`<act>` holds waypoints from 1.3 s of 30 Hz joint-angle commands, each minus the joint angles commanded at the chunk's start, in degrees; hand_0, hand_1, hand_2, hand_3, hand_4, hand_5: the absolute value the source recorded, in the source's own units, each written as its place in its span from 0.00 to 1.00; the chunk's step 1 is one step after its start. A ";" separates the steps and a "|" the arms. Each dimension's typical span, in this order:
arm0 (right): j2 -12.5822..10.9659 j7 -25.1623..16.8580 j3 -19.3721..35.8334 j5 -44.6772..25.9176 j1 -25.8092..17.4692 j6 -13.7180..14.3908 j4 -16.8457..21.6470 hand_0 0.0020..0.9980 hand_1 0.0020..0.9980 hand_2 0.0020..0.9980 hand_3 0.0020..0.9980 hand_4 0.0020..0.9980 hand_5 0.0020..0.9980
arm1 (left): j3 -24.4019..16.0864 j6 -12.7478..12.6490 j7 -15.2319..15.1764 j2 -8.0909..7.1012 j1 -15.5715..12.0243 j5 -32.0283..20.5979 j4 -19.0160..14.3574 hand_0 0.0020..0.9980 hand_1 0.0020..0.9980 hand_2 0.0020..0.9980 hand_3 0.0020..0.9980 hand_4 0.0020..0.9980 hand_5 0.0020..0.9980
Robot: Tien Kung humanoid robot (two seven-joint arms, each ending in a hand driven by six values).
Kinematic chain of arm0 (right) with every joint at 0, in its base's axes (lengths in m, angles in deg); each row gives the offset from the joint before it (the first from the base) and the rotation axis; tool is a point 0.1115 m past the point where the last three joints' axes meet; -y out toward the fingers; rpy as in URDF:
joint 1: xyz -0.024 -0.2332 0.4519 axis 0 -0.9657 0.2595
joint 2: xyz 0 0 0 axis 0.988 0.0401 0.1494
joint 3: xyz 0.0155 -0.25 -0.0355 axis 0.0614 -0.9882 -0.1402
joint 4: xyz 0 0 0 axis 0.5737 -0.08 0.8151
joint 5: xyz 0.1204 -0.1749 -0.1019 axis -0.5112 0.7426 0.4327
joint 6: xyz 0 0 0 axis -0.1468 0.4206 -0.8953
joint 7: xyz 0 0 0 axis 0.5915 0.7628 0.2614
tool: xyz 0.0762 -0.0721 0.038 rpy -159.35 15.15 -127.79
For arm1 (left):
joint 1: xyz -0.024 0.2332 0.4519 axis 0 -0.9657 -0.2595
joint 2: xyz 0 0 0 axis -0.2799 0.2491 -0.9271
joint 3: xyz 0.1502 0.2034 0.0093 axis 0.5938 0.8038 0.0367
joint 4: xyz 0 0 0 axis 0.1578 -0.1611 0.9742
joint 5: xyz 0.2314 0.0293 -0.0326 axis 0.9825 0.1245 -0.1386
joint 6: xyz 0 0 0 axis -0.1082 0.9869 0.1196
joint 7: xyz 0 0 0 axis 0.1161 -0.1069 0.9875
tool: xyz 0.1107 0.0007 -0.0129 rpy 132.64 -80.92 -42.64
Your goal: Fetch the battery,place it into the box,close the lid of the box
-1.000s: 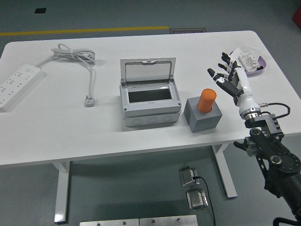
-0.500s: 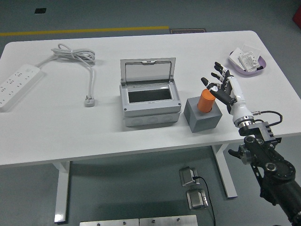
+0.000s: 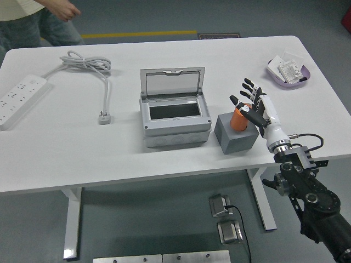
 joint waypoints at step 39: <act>0.03 1.58 -1.82 2.87 -1.30 1.19 -0.40 0.86 0.83 0.82 0.85 0.76 0.08 | 0.67 -0.01 0.03 -0.05 0.05 0.12 0.00 0.61 0.64 0.61 0.60 0.62 0.14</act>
